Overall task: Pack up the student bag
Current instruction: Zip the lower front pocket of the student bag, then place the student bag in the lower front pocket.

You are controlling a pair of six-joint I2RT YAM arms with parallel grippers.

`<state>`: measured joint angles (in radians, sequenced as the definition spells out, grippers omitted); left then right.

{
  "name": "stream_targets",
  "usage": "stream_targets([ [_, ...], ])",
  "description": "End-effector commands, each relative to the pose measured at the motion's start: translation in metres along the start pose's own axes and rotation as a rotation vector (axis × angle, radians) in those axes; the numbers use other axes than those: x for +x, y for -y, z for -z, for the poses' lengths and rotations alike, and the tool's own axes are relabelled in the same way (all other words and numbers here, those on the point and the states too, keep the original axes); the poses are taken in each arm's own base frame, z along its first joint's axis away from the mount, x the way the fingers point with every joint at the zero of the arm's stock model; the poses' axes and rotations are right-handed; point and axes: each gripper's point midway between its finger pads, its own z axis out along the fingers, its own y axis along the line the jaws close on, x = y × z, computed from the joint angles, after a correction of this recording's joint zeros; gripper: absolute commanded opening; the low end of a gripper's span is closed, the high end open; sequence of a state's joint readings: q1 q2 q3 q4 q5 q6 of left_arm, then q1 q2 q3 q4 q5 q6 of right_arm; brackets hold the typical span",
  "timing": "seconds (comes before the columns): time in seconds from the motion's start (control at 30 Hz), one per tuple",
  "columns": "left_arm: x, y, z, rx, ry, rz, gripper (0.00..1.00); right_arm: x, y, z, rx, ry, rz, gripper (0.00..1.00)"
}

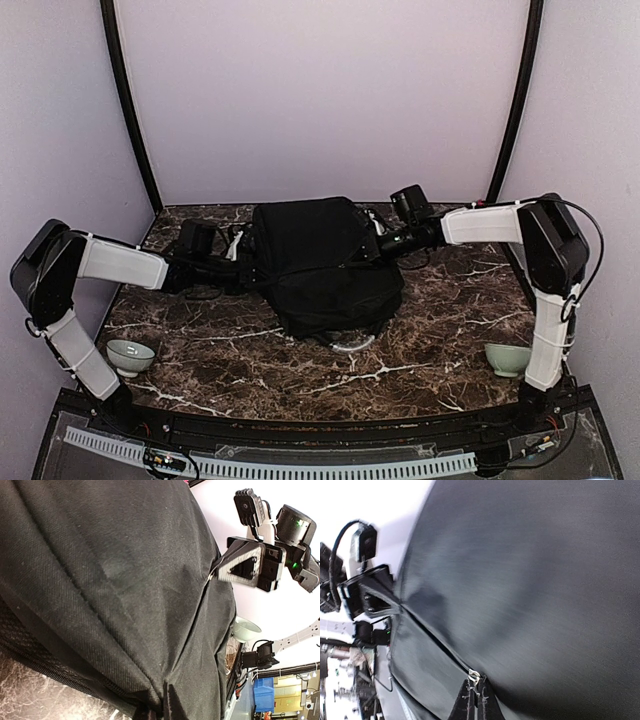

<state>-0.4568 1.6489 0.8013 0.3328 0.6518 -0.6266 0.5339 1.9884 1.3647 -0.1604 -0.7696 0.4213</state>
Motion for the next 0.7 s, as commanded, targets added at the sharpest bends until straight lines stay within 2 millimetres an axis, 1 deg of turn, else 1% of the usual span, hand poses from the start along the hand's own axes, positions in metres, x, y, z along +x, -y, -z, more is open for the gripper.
stream_targets([
  [0.0,-0.021,-0.005,0.013,-0.049,0.068,-0.02,0.0,0.0,0.053,0.051,0.197,0.042,-0.043,0.0],
  [0.1,-0.022,-0.008,0.013,-0.057,0.068,-0.013,0.0,-0.001,0.072,0.072,0.253,0.07,-0.075,0.0],
  [0.2,-0.022,-0.012,0.013,-0.072,0.069,-0.007,0.0,0.0,0.082,0.085,0.309,0.084,-0.09,0.0],
  [0.23,-0.022,-0.012,0.013,-0.074,0.07,-0.01,0.0,0.0,0.082,0.087,0.311,0.088,-0.088,0.0],
  [0.3,-0.025,-0.011,0.013,-0.075,0.069,-0.021,0.01,-0.002,0.073,0.085,0.261,0.086,-0.065,0.01],
  [0.33,-0.026,-0.01,0.014,-0.082,0.069,-0.028,0.04,-0.004,0.07,0.085,0.247,0.085,-0.058,0.06],
  [0.37,-0.027,-0.011,0.015,-0.096,0.068,-0.035,0.07,-0.007,0.068,0.087,0.252,0.093,-0.046,0.1],
  [0.43,-0.032,-0.013,0.019,-0.137,0.079,-0.061,0.21,-0.016,0.066,0.098,0.282,0.122,-0.012,0.2],
  [0.5,-0.038,-0.016,0.026,-0.194,0.092,-0.086,0.35,-0.026,0.064,0.113,0.304,0.156,0.012,0.3],
  [0.57,-0.045,-0.015,0.033,-0.238,0.101,-0.122,0.44,-0.035,0.063,0.133,0.327,0.196,0.032,0.35],
  [0.63,-0.056,-0.009,0.04,-0.271,0.113,-0.17,0.58,-0.042,0.061,0.153,0.347,0.229,0.061,0.37],
  [0.67,-0.061,-0.007,0.043,-0.294,0.116,-0.196,0.6,-0.043,0.06,0.161,0.354,0.238,0.079,0.38],
])
